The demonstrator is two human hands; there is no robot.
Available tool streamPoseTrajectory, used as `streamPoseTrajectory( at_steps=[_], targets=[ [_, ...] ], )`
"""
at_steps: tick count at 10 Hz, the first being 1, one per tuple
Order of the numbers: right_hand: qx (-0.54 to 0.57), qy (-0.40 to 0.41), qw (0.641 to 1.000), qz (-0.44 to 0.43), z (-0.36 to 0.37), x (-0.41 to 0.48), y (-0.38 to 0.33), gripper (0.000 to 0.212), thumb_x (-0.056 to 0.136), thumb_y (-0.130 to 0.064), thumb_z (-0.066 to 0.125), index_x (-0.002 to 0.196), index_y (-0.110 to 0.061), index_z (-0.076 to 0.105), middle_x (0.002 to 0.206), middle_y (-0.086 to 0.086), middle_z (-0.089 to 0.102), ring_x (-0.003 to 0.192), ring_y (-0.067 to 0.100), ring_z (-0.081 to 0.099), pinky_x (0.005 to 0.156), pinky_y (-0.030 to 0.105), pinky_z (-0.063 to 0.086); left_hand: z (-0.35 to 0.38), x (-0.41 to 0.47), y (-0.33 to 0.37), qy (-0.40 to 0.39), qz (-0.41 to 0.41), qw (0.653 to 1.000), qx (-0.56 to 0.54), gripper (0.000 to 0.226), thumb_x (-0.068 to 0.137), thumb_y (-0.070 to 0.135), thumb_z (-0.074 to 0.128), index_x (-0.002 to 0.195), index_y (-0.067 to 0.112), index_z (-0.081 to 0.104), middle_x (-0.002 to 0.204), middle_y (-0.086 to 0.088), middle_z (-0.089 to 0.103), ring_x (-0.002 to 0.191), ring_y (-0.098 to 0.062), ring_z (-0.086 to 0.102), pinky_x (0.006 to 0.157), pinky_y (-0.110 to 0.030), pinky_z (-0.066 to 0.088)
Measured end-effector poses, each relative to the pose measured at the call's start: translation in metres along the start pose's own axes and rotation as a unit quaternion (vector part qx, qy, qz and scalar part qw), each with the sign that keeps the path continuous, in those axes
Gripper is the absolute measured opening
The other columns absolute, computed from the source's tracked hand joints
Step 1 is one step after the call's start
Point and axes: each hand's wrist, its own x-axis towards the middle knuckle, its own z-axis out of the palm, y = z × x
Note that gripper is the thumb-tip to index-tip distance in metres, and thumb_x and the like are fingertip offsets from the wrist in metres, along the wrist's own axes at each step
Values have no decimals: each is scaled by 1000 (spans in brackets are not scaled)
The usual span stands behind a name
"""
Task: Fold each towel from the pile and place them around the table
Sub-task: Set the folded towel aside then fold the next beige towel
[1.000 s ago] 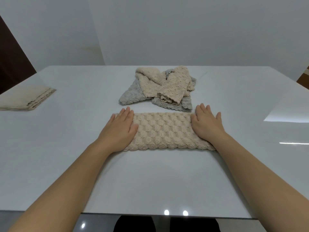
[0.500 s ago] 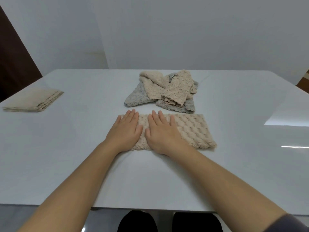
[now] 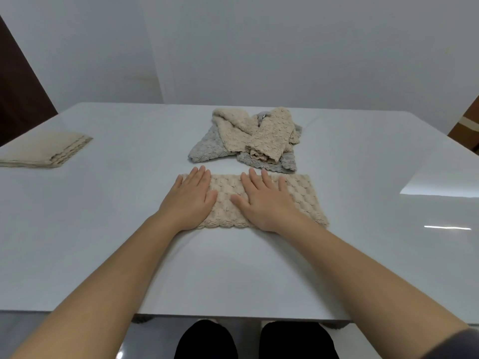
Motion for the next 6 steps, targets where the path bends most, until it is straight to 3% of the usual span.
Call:
streamPoseTrajectory(
  at_steps=[3, 6],
  targets=[
    [-6, -18, 1000, -23, -7, -10, 29, 72, 98, -63, 13, 156, -25, -3, 163, -2, -12, 149, 18, -15, 121, 45, -7, 1, 1, -1, -1, -2, 1000, 5, 61, 103, 41, 15, 156, 13, 1, 163, -1, -5, 149, -12, -8, 121, -37, -4],
    [-4, -25, 999, 22, -7, -12, 45, 74, 98, -63, 12, 156, -20, -3, 163, 3, -13, 150, 21, -14, 120, 45, -8, 0, -1, 0, -5, -1, 1000, 3, 61, 103, 40, 15, 156, 13, 1, 163, -1, -5, 149, -12, -8, 121, -37, -5]
  ],
)
